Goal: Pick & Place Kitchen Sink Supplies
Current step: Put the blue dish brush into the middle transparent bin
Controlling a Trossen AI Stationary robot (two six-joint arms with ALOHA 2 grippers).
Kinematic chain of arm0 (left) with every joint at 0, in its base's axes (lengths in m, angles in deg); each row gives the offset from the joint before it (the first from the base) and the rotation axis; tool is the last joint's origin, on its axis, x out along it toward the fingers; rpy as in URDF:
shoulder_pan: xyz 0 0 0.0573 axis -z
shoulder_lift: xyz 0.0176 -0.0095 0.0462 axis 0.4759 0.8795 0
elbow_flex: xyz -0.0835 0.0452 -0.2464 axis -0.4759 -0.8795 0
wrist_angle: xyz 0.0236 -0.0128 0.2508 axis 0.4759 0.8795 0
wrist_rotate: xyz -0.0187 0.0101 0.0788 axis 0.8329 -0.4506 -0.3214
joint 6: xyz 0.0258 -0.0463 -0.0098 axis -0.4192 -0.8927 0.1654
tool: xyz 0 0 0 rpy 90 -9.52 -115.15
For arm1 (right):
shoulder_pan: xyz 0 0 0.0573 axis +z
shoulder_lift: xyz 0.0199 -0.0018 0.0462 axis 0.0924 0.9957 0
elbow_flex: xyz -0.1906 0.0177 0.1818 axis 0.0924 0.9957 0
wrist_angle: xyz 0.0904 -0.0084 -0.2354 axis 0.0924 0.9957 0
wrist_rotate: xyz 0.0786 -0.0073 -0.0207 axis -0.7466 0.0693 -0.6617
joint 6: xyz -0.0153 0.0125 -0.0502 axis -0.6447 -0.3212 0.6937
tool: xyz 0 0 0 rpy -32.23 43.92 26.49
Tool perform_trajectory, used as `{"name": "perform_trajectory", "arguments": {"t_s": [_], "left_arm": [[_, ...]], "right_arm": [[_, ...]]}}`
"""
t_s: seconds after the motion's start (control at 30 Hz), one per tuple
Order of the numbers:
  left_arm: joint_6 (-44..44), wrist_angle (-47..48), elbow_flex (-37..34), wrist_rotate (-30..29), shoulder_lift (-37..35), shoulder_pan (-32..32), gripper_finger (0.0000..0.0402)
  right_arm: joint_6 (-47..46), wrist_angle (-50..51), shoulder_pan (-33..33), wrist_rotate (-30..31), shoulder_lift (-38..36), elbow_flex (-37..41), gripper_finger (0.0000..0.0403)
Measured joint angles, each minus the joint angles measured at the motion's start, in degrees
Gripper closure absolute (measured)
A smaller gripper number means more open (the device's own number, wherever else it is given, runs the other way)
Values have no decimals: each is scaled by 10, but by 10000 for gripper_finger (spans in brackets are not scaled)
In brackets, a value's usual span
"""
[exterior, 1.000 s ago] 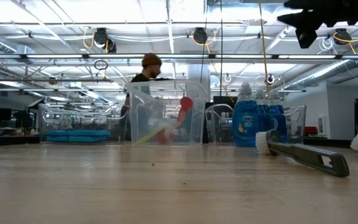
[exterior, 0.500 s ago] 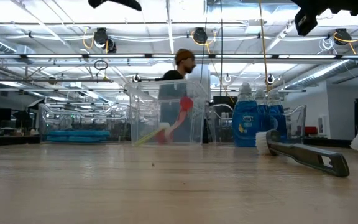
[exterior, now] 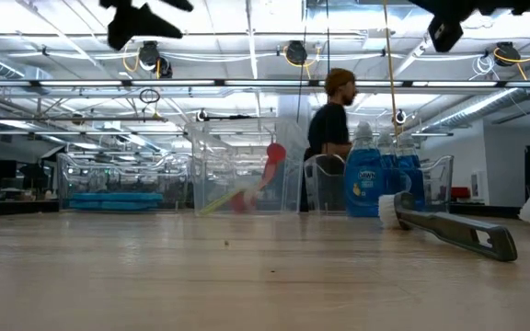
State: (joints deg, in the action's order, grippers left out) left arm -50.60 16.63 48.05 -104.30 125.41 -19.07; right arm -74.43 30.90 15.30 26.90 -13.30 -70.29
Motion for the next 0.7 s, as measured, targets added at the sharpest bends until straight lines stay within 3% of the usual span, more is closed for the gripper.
{"name": "perform_trajectory", "arguments": {"t_s": [0.3, 0.7], "left_arm": [[14, -37, -110, 9, -121, 4, 178], [15, -37, -160, 21, -192, 10, 178]], "right_arm": [[-16, 88, 51, 63, 98, -111, 273], [-284, 383, 109, 55, 235, -269, 273]]}}
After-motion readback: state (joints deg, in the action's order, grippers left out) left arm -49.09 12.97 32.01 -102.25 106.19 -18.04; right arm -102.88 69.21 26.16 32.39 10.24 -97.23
